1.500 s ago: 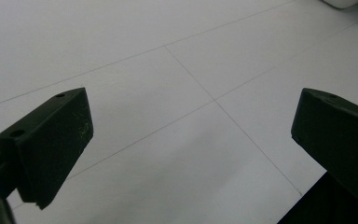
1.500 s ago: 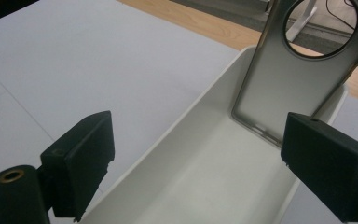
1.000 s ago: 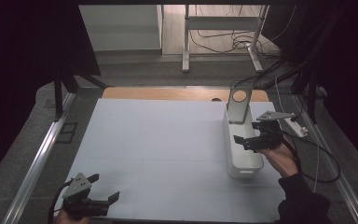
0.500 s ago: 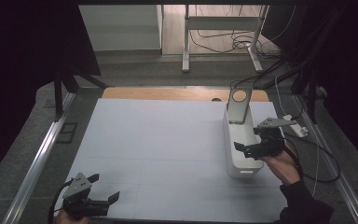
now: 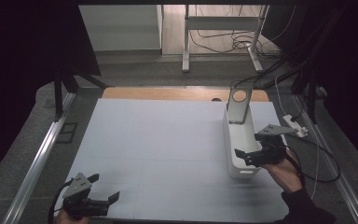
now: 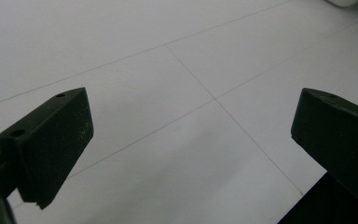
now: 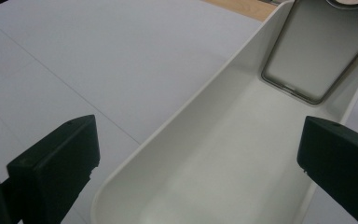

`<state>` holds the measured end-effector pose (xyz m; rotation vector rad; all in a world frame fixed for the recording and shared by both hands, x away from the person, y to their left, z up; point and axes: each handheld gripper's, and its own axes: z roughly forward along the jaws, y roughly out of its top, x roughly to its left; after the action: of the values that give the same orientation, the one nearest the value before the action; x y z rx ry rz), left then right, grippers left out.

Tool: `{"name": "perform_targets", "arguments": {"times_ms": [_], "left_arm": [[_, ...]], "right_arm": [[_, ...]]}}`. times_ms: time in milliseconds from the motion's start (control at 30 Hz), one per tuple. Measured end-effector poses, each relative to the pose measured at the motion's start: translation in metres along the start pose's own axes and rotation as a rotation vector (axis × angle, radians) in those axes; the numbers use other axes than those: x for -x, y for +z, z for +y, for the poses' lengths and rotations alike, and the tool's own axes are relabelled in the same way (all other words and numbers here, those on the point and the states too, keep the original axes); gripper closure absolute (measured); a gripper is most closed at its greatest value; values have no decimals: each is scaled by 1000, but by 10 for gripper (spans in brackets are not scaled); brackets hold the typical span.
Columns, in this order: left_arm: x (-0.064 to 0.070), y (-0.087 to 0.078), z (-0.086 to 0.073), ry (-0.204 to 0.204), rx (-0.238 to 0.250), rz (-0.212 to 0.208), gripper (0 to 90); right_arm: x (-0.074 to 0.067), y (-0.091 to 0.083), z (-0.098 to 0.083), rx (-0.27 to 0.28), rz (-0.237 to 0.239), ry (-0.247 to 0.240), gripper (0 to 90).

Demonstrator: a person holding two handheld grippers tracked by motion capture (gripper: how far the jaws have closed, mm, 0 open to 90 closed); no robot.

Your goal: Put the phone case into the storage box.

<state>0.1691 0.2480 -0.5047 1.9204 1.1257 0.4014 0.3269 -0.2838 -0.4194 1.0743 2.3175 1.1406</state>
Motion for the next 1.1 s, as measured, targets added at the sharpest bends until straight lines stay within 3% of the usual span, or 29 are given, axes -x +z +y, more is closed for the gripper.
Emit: {"name": "perform_targets", "arguments": {"times_ms": [1100], "left_arm": [[0,0,0,1,-3,5,2]], "right_arm": [[-12,-23,-29,-3,-25,26,0]]}}
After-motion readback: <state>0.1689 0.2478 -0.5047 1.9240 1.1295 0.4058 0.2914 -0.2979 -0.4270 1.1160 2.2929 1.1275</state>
